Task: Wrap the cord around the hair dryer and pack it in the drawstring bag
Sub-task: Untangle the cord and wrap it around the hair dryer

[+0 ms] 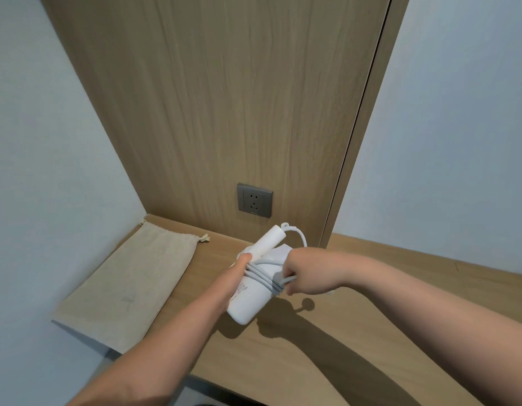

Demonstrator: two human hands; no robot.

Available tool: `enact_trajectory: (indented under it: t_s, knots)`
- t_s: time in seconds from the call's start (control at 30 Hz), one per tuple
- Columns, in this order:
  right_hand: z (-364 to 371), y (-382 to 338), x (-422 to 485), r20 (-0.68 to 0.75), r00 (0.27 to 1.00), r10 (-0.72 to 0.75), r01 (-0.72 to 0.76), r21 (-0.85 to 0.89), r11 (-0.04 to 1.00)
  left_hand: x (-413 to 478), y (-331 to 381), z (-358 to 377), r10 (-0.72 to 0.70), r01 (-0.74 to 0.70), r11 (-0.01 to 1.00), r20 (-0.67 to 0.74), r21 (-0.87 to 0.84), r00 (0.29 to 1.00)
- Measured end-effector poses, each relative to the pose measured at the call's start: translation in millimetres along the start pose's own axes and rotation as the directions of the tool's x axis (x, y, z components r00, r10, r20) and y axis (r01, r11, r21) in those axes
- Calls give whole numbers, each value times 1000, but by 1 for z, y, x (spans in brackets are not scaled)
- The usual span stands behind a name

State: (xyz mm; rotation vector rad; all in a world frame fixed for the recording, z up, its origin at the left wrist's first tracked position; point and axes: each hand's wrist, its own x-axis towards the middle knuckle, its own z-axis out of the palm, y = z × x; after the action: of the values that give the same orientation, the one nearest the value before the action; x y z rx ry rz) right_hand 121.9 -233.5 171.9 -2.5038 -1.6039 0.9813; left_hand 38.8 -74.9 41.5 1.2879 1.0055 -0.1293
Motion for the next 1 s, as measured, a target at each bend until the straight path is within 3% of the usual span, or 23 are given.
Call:
enact_trajectory:
  t_s: [0.1, 0.17, 0.3, 0.47, 0.7, 0.87, 1.0]
  knots:
    - [-14, -6, 1, 55, 995, -79, 75, 80, 994, -4, 1, 1, 69, -65, 989, -33, 130, 997]
    - [-24, -4, 2, 107, 988, -112, 92, 175, 980, -10, 2, -1, 188, -158, 930, -60, 332, 980]
    - [-34, 0, 5, 27, 993, -118, 112, 154, 982, -24, 3, -3, 257, -263, 780, 93, 567, 962]
    - [-26, 9, 16, -305, 952, -20, 11, -31, 999, -33, 3, -4, 293, -375, 728, 234, 575, 927]
    - [-8, 38, 25, -342, 939, 47, 46, 258, 965, -26, -5, -7, 262, -349, 792, 237, 502, 936]
    - [-15, 36, 15, -599, 795, -97, 58, -83, 995, -22, -4, -7, 169, -212, 848, 132, 486, 977]
    - [-24, 33, 3, -672, 729, -131, 93, -92, 991, -14, -8, -11, 70, -106, 924, 108, 367, 992]
